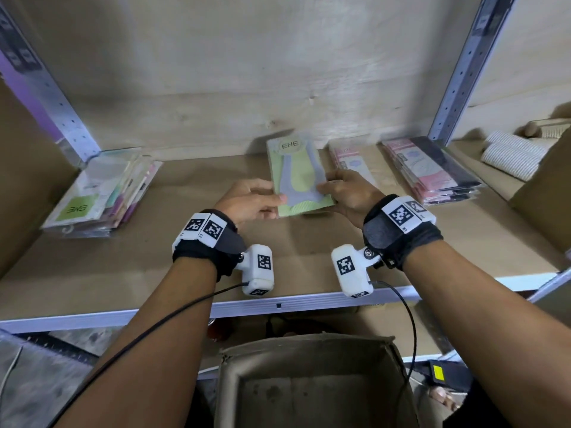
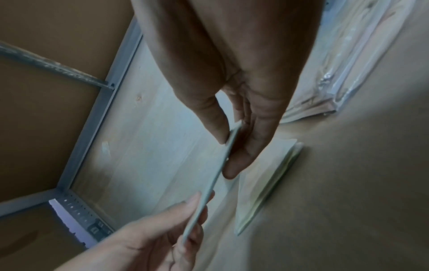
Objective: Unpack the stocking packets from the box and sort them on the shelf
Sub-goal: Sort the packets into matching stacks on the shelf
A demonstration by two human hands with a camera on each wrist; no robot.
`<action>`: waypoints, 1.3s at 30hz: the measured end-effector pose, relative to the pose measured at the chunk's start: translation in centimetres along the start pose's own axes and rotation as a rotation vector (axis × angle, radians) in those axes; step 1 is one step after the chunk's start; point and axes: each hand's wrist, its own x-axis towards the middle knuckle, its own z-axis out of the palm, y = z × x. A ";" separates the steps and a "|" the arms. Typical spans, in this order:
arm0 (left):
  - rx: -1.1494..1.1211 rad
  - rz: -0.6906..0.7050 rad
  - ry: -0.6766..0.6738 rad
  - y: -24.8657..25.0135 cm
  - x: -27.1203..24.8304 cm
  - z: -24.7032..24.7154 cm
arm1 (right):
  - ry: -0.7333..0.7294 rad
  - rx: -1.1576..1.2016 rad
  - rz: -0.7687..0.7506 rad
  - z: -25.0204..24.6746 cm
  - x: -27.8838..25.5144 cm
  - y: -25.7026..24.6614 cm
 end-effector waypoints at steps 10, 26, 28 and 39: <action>0.140 0.054 0.259 -0.5 3.2 0.7 | 0.107 -0.457 0.004 -0.2 1.8 -1.1; 0.220 -0.127 0.268 -0.3 4.5 2.5 | 0.128 -0.854 -0.006 0.1 1.3 -1.6; 0.208 -0.144 0.266 -0.2 4.3 2.5 | 0.119 -0.850 0.003 0.1 1.3 -1.6; 0.207 -0.190 0.269 0.2 4.0 2.8 | 0.108 -0.823 0.004 -0.2 1.2 -1.7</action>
